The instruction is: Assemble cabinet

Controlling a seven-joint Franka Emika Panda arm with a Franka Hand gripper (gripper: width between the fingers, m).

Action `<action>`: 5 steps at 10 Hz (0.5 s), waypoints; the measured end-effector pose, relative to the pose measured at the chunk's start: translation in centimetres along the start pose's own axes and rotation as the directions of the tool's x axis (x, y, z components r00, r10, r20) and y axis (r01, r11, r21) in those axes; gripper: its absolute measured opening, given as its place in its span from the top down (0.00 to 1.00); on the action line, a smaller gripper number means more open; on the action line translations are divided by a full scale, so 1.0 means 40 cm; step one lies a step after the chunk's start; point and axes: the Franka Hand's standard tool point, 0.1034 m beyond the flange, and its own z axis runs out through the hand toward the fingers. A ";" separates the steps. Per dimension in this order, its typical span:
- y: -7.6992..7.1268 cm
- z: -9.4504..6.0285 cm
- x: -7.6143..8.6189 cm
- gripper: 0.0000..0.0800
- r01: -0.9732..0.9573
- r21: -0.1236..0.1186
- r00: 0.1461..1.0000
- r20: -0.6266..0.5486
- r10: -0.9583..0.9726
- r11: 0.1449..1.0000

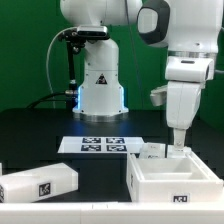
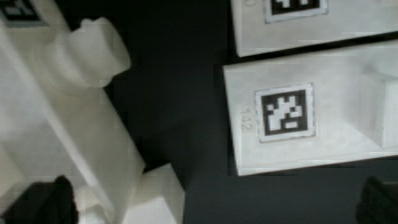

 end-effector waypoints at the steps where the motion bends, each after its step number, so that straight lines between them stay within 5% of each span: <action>1: 0.000 0.000 0.000 0.00 0.000 0.000 1.000 0.000 0.000 1.000; 3: -0.009 0.015 -0.022 0.00 0.114 -0.001 0.994 -0.006 -0.114 0.994; 5: -0.064 0.046 -0.058 0.00 0.166 -0.008 0.986 -0.025 -0.166 0.986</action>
Offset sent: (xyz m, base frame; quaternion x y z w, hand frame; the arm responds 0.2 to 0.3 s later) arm -0.0401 -0.0129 -0.0188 0.0091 0.0044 -0.1382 0.9904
